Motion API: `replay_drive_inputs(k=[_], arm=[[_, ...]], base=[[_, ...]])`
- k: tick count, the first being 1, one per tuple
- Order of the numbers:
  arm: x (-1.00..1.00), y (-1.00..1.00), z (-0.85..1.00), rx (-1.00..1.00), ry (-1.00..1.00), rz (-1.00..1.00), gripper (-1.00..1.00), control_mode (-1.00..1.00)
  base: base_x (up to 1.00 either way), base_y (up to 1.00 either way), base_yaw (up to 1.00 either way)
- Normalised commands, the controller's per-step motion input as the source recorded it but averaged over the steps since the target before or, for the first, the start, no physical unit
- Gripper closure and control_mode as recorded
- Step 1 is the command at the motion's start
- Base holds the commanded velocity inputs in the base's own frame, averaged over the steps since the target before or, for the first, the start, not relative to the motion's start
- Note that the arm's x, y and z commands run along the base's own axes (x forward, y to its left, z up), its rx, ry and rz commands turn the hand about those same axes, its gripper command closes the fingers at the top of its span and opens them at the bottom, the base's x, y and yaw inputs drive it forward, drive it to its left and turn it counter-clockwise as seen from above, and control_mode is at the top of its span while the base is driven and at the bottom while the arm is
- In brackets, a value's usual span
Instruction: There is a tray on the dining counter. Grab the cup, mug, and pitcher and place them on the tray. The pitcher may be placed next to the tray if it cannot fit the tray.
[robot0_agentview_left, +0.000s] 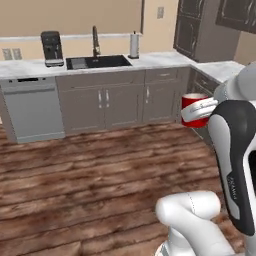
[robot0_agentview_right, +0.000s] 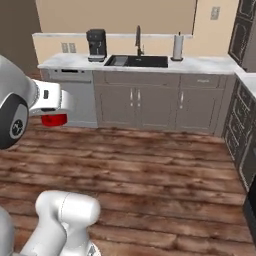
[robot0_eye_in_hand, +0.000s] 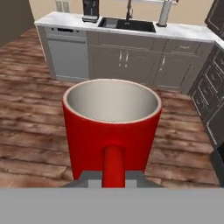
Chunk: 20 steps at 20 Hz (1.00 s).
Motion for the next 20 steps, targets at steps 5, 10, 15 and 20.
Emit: replay_drive_inputs(k=[5, 10, 15, 20], arm=[[0.00, 0.00, 0.00, 0.00, 0.00, 0.00, 1.00, 1.00], [0.00, 0.00, 0.00, 0.00, 0.00, 0.00, 1.00, 1.00], [0.00, 0.00, 0.00, 0.00, 0.00, 0.00, 1.00, 1.00], [0.00, 0.00, 0.00, 0.00, 0.00, 0.00, 1.00, 1.00]], base=[[1.00, 0.39, 0.27], [1.00, 0.47, 0.00], [1.00, 0.88, -0.05], [1.00, 1.00, -0.07]])
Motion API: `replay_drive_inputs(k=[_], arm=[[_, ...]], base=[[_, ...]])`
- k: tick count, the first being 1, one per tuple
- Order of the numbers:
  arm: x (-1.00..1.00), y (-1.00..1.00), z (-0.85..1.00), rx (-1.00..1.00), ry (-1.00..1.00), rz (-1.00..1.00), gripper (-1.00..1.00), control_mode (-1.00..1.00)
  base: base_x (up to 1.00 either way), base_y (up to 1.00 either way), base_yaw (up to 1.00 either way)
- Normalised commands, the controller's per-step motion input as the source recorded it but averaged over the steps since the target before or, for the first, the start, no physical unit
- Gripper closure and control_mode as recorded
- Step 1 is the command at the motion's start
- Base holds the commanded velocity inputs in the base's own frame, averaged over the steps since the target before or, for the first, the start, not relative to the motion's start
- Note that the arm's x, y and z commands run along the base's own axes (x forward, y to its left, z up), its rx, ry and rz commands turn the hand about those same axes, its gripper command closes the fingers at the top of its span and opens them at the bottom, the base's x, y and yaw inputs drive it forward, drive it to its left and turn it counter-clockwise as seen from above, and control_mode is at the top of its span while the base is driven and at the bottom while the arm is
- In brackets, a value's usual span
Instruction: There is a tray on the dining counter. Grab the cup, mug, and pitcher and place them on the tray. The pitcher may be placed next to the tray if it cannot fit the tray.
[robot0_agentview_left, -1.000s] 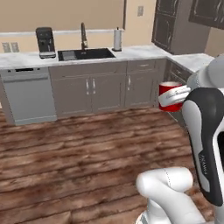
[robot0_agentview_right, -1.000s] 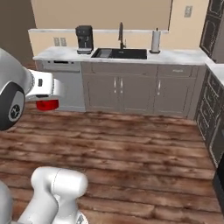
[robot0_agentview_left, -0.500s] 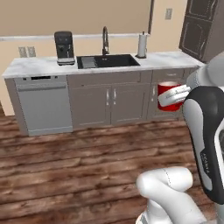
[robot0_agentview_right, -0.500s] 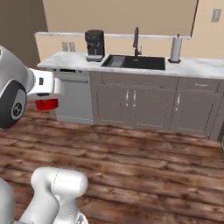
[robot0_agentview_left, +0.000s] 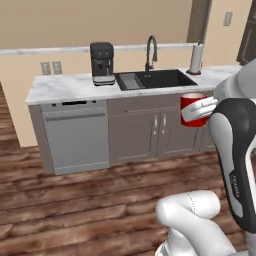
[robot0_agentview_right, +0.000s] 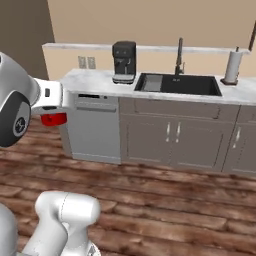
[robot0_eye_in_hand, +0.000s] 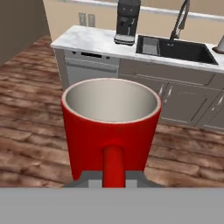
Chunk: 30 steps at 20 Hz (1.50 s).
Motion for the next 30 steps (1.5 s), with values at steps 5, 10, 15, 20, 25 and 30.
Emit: replay_drive_inputs(k=[5, 10, 15, 20, 25, 30], arm=[[0.00, 0.00, 0.00, 0.00, 0.00, 0.00, 1.00, 1.00], [0.00, 0.00, 0.00, 0.00, 0.00, 0.00, 1.00, 1.00], [0.00, 0.00, 0.00, 0.00, 0.00, 0.00, 1.00, 1.00], [0.00, 0.00, 0.00, 0.00, 0.00, 0.00, 1.00, 1.00], [0.00, 0.00, 0.00, 0.00, 0.00, 0.00, 1.00, 1.00], [0.00, 0.00, 0.00, 0.00, 0.00, 0.00, 1.00, 1.00]], base=[[1.00, 1.00, -0.02], [1.00, 1.00, 0.00], [1.00, 1.00, 0.00], [0.95, 1.00, 0.00], [0.77, 1.00, 0.00], [0.62, 1.00, 0.00]])
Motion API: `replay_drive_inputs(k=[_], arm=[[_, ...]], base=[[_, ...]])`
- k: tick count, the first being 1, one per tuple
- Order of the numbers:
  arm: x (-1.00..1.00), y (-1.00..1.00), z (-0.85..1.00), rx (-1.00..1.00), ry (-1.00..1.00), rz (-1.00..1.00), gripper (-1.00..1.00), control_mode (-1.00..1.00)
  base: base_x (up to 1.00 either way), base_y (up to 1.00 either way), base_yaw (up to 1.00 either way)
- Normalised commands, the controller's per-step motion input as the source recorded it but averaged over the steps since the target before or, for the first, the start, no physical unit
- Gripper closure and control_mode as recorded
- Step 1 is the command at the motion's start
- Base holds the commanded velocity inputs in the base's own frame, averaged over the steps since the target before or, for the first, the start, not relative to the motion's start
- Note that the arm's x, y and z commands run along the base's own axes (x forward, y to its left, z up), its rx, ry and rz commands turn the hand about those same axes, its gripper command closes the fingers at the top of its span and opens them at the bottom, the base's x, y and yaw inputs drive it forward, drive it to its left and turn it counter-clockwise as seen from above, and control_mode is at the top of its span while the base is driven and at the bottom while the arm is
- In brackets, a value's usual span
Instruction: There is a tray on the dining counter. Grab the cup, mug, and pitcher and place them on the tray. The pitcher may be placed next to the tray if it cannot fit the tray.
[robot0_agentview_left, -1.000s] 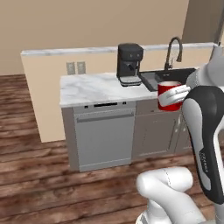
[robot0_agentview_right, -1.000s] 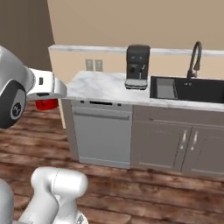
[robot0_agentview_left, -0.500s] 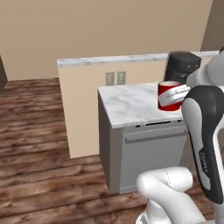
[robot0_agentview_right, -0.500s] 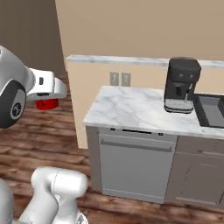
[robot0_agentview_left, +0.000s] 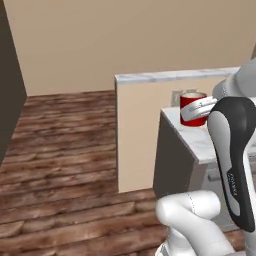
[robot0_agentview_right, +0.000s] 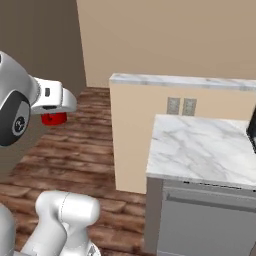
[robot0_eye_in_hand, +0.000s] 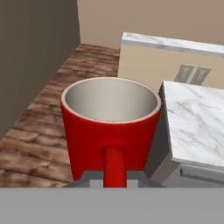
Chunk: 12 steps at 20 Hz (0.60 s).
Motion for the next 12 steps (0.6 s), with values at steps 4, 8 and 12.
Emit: replay_drive_inputs(k=[4, 8, 12], arm=[[0.00, 0.00, 0.00, 0.00, 0.00, 0.00, 1.00, 1.00], [0.00, 0.00, 0.00, 0.00, 0.00, 0.00, 1.00, 1.00], [0.00, 0.00, 0.00, 0.00, 0.00, 0.00, 1.00, 1.00]], base=[[0.47, 1.00, 0.00], [0.56, 1.00, 0.00], [0.79, 1.00, 0.00]])
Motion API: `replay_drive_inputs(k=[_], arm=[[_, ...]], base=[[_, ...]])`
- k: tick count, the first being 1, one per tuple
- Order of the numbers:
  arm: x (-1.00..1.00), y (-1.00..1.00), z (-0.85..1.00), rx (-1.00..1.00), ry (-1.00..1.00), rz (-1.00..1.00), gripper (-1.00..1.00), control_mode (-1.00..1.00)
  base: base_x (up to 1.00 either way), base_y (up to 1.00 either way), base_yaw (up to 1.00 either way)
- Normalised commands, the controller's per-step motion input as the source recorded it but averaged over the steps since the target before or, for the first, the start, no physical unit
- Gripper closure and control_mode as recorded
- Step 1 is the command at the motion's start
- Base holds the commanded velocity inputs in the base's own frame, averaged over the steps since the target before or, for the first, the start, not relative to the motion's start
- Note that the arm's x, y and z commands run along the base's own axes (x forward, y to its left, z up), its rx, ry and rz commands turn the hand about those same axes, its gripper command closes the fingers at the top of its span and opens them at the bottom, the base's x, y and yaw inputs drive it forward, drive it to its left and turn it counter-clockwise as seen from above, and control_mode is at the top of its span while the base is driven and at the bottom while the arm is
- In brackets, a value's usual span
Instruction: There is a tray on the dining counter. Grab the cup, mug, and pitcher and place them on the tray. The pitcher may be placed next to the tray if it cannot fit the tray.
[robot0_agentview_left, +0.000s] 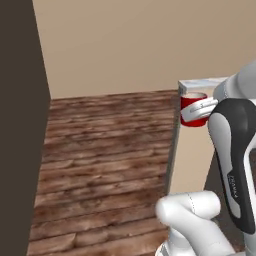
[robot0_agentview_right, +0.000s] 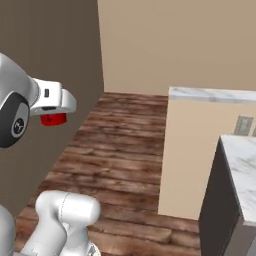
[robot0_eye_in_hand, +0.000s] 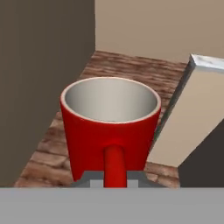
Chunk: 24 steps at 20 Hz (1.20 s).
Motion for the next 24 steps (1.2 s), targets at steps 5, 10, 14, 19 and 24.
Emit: replay_drive_inputs(k=[5, 10, 14, 19, 24], arm=[[0.00, 0.00, 0.00, 0.00, 0.00, 0.00, 1.00, 1.00], [0.00, 0.00, 0.00, 0.00, 0.00, 0.00, 1.00, 1.00], [0.00, 0.00, 0.00, 0.00, 0.00, 0.00, 1.00, 1.00], [0.00, 0.00, 0.00, 0.00, 0.00, 0.00, 1.00, 1.00], [0.00, 0.00, 0.00, 0.00, 0.00, 0.00, 1.00, 1.00]], base=[[1.00, 0.98, -0.01], [1.00, 0.83, -0.07], [1.00, 0.71, -0.12], [1.00, 0.39, -0.34], [1.00, 0.24, -0.48]])
